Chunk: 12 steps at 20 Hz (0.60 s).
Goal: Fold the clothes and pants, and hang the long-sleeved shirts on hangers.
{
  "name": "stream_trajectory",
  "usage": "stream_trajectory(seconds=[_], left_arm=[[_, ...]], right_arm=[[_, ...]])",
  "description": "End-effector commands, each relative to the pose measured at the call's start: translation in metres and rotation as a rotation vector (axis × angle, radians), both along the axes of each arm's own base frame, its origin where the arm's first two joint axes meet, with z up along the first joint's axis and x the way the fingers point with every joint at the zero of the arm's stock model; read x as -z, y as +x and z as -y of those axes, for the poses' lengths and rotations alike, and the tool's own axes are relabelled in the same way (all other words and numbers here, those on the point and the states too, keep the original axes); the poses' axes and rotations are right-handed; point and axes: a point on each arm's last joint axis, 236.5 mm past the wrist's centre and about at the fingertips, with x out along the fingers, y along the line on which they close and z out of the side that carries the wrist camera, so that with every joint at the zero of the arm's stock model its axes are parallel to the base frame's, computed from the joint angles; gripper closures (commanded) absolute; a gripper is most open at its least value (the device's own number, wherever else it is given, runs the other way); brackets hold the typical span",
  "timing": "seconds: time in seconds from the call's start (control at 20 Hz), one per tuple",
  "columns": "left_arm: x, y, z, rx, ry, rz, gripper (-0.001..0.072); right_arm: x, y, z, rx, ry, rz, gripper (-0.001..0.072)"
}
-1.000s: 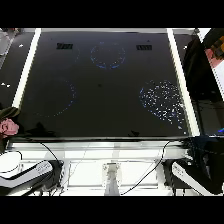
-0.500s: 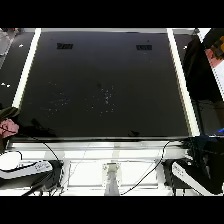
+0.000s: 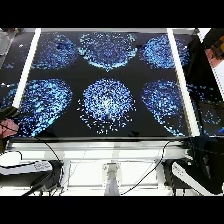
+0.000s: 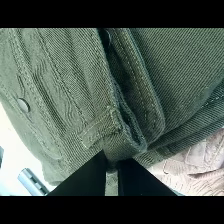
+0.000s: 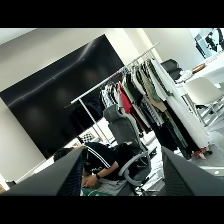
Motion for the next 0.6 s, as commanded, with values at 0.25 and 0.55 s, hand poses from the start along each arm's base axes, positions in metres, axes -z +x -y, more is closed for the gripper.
stream_trajectory(seconds=[0.25, 0.55], left_arm=[[-0.043, 0.036, 0.031, -0.025, 0.009, 0.223, 0.0679], [-0.147, 0.124, 0.124, 0.145, -0.07, 0.628, 0.0679]], right_arm=[[0.0, 0.0, 0.0, -0.001, 0.0, 0.001, 0.0187], [0.0, 0.0, 0.0, -0.001, -0.001, 0.001, 0.0187]])
